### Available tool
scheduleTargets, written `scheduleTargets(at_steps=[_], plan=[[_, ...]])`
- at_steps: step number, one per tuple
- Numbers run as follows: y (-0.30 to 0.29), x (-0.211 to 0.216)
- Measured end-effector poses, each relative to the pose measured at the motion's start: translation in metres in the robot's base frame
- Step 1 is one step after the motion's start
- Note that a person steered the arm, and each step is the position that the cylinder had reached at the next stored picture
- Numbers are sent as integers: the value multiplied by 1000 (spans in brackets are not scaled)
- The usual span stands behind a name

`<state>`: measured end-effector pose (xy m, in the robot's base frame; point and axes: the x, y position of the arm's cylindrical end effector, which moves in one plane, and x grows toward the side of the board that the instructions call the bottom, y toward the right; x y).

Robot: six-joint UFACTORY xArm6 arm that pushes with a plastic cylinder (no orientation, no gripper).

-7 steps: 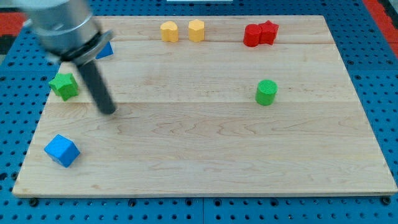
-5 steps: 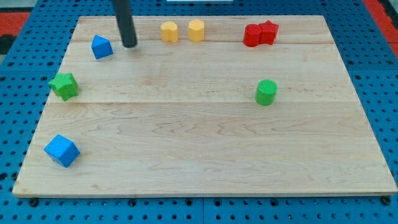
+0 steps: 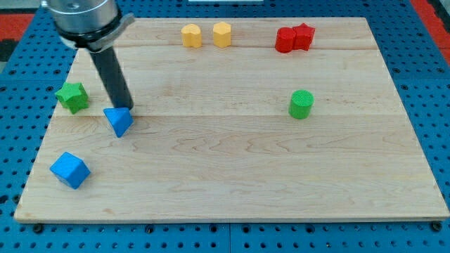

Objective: Slide the blue triangle closer to the blue cube

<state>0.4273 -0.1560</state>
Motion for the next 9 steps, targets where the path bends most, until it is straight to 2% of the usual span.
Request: scheduleTargets(at_steps=[1,2,3,4,5,6,7,8,9], plan=[[1,41],[-7,38],[-2,10],[-9,76],[-1,66],[-7,33],[-50,42],[-44,60],[-43,60]])
